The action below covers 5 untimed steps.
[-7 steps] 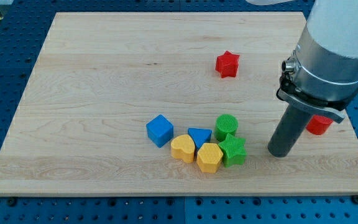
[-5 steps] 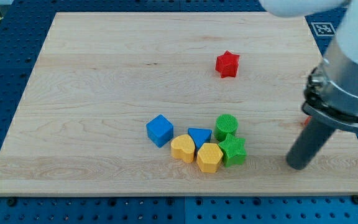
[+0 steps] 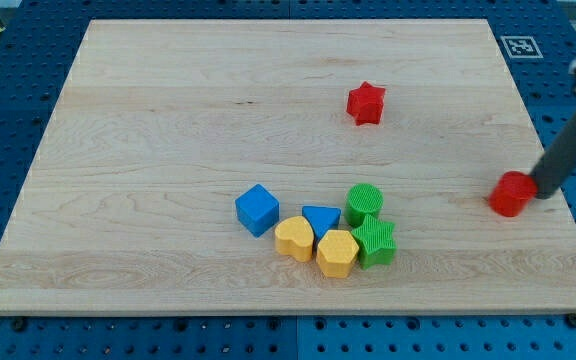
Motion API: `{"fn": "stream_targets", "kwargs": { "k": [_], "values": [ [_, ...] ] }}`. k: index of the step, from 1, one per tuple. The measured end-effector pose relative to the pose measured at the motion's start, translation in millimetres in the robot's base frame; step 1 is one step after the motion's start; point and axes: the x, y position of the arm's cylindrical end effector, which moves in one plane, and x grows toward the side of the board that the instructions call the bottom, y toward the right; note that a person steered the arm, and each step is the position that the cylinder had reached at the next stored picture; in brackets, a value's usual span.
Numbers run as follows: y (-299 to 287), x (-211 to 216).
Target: Push the red circle towards center of the board
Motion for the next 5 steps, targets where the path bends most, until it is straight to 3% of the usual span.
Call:
{"fn": "stream_targets", "kwargs": {
  "k": [1, 3, 5],
  "values": [
    [-25, 1],
    [15, 42],
    [-18, -2]
  ]
}}
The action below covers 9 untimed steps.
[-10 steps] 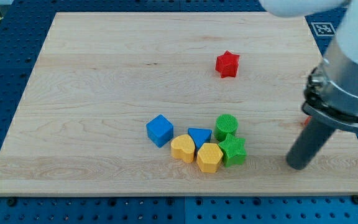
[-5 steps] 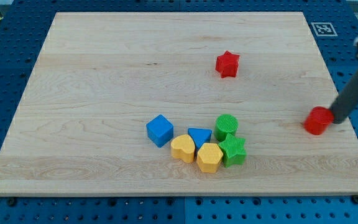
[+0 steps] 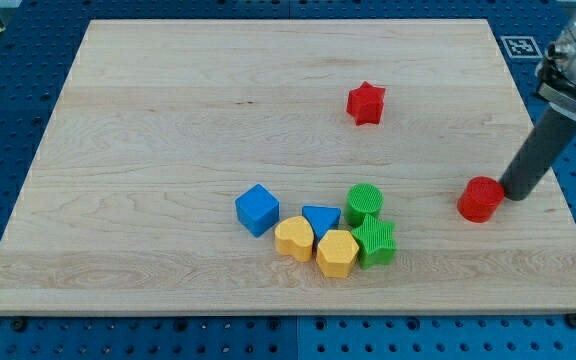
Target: Push the red circle towards center of the board
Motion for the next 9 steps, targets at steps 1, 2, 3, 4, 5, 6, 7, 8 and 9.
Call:
{"fn": "stream_targets", "kwargs": {
  "k": [1, 2, 3, 4, 5, 6, 7, 8, 9],
  "values": [
    [15, 28],
    [25, 57],
    [-8, 61],
    [-26, 27],
    [-26, -12],
    [-26, -17],
    [-30, -20],
    [-42, -34],
    [-42, -34]
  ]
}}
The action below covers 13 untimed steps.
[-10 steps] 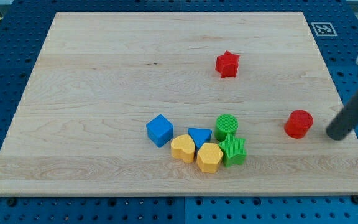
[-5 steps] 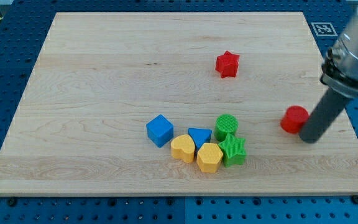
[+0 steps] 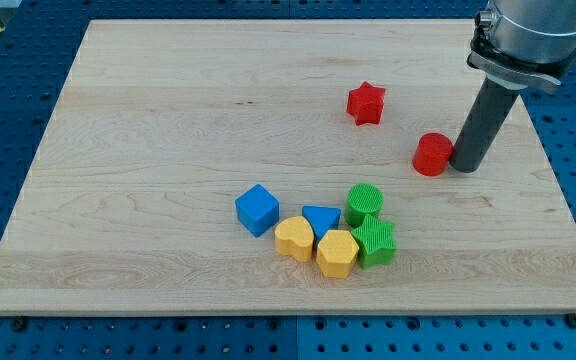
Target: Push the red circle towards center of the board
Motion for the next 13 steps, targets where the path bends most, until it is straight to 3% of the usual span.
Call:
{"fn": "stream_targets", "kwargs": {
  "k": [3, 5, 13],
  "values": [
    [-4, 1],
    [-58, 11],
    [-37, -13]
  ]
}}
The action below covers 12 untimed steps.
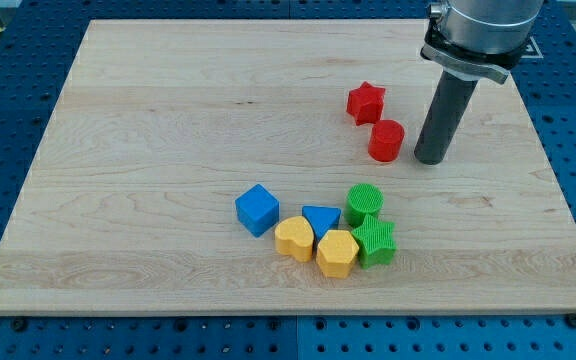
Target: Push the red circle towards center of the board
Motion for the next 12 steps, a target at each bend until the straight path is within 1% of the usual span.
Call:
{"fn": "stream_targets", "kwargs": {
  "k": [2, 3, 4, 5, 6, 7, 9, 10, 11, 12],
  "values": [
    [-65, -19],
    [-68, -23],
    [-64, -47],
    [-61, -49],
    [-110, -47],
    [-125, -47],
    [-75, -29],
    [-127, -29],
    [-138, -29],
    [-100, -9]
  ]
}}
